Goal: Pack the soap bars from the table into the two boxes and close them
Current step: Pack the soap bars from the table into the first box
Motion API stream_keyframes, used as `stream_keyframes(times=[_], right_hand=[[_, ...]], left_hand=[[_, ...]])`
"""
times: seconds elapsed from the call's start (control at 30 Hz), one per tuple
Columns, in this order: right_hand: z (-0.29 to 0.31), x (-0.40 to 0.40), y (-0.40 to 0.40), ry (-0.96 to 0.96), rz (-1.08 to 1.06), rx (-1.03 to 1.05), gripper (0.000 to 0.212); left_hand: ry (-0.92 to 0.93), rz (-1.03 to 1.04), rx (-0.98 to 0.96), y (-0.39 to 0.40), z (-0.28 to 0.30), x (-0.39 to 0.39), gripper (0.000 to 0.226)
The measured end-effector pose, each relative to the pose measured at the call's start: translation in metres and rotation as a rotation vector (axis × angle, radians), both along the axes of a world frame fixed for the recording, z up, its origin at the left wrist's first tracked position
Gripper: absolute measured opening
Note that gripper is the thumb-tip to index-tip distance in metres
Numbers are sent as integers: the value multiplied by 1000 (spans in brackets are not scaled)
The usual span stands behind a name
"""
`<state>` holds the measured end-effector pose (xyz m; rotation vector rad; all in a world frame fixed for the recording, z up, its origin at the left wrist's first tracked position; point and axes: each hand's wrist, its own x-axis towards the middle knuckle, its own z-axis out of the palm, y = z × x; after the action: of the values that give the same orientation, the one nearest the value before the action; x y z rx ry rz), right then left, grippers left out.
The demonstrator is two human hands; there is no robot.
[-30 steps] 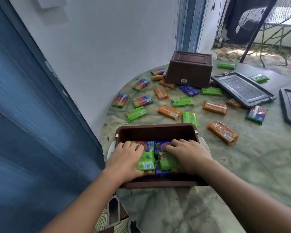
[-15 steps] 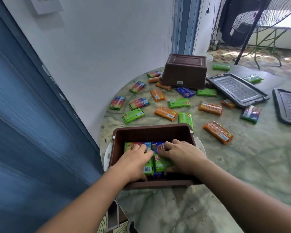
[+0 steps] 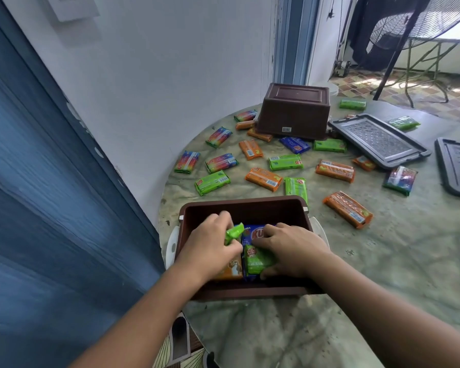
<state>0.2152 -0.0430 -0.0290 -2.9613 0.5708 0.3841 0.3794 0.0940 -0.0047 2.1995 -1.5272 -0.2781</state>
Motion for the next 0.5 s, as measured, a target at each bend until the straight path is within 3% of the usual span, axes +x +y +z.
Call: stream_keyframes(times=[0.13,0.3,0.5], right_hand=[[0,-1,-1,-3,-8,9,87],[1,0,0,-5,-24,25,89],[3,0,0,0,-28,29,92]], left_hand=[[344,292,-84,13,-5,4,45],[104,236,229,28,-22,7,55],[-25,193,300,27,-17,9,45]])
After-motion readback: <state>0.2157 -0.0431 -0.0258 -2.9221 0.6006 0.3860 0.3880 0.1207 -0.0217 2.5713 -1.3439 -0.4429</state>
